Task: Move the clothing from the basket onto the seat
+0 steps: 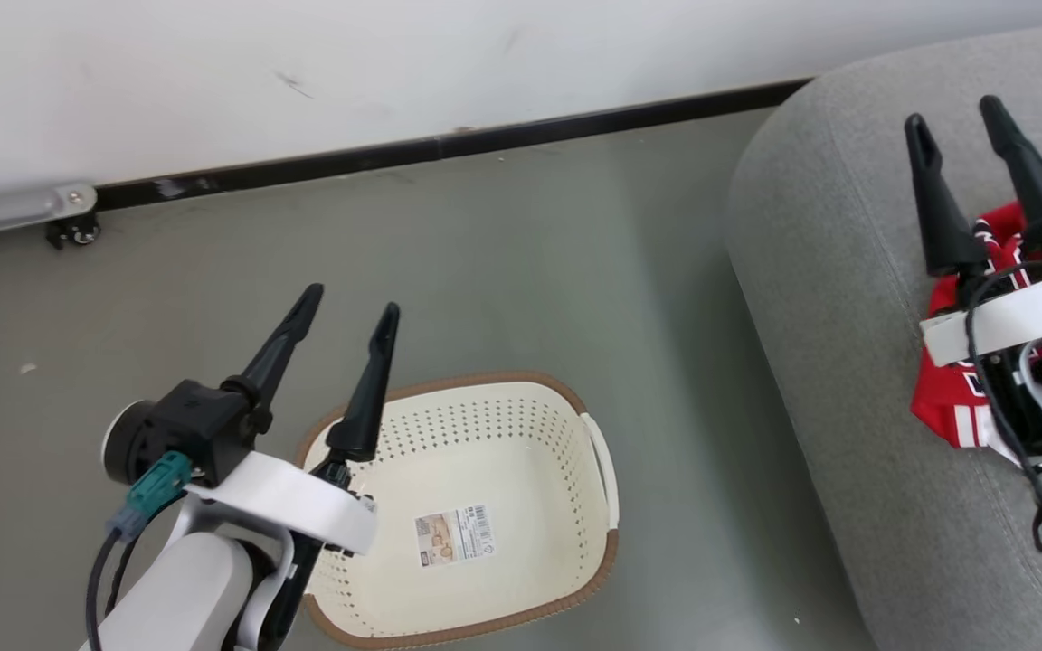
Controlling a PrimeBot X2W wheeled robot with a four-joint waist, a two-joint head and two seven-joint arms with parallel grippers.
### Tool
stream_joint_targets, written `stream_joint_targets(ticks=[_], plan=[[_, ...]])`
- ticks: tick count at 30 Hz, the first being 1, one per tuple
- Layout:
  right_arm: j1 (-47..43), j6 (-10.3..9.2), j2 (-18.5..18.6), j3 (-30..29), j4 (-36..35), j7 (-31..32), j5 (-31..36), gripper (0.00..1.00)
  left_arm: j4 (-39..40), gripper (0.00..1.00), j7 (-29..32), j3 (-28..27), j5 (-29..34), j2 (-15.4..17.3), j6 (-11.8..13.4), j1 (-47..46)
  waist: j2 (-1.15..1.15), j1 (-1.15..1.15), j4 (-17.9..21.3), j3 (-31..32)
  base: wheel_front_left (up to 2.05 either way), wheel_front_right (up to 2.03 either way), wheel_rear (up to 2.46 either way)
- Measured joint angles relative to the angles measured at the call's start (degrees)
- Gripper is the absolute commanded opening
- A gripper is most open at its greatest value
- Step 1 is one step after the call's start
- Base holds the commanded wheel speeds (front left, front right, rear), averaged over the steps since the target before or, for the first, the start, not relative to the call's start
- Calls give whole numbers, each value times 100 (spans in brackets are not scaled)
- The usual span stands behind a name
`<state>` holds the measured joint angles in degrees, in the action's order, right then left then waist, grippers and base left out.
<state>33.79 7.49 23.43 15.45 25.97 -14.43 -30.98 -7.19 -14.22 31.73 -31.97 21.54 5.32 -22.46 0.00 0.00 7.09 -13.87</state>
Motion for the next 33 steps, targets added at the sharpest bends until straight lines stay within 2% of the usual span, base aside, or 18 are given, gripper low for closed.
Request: stream_joint_targets(ticks=[10,15,19,33], plan=[[-510,0,-514,-291,-34,0,606,100,-157,100,0,-566,102,-42,269,511,0,0,-332,337,0,0,0],[-856,0,-888,-341,-179,0,662,100,-201,100,0,-882,166,-151,474,765,0,0,-461,521,0,0,0],[-1179,0,-1012,-377,-191,0,802,100,-203,100,0,-1010,297,-236,587,939,0,0,-546,671,0,0,0],[-2159,0,-1541,-716,-356,0,1506,100,-257,100,0,-1133,592,-355,626,1547,0,0,-696,1167,0,0,0]])
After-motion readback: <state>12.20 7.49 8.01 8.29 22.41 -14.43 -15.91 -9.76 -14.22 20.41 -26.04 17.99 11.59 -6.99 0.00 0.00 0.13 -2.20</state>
